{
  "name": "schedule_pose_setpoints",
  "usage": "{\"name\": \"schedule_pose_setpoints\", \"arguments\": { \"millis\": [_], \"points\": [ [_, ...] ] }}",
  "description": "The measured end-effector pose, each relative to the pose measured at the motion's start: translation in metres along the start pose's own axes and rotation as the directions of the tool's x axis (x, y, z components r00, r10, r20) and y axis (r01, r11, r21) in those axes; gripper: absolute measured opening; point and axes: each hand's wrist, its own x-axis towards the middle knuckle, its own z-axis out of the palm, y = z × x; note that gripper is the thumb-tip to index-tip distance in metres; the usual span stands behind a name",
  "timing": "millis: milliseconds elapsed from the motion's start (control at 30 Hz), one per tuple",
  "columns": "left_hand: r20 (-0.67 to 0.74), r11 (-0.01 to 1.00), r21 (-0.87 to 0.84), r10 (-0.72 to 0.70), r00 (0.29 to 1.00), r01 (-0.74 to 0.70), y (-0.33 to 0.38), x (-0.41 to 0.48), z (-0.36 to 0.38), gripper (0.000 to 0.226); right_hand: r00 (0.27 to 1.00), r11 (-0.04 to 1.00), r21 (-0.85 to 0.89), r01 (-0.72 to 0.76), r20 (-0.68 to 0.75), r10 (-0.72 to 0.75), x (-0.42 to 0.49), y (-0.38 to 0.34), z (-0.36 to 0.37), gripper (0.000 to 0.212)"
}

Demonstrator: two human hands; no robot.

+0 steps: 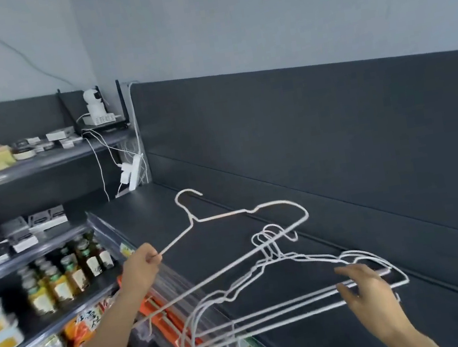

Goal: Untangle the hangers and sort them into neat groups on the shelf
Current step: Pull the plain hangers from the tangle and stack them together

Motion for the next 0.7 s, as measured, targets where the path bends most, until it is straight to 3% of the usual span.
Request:
{"name": "schedule_pose_setpoints", "arguments": {
  "millis": [100,300,533,700],
  "points": [
    [-0.076,0.996,-0.011,-0.088,0.993,0.088,-0.018,0.036,-0.012,0.027,0.999,0.998,-0.051,-0.027,0.024,0.028,0.021,-0.007,0.019,0.028],
    [-0.1,0.974,0.151,-0.157,0.983,0.17,-0.028,0.07,0.006,0.021,0.998,0.998,-0.057,-0.022,0.058,0.025,0.047,-0.019,0.05,0.025],
    [0.001,0.933,0.315,-0.181,0.983,0.172,-0.036,0.083,0.046,0.02,0.996,0.997,-0.08,-0.016,0.082,0.023,0.067,-0.024,0.067,0.028],
    [0.105,0.834,0.538,-0.21,0.972,0.122,-0.034,0.077,0.052,0.025,0.992,0.992,-0.124,-0.017,0.12,0.032,0.07,-0.024,0.07,0.032]
  ]
}}
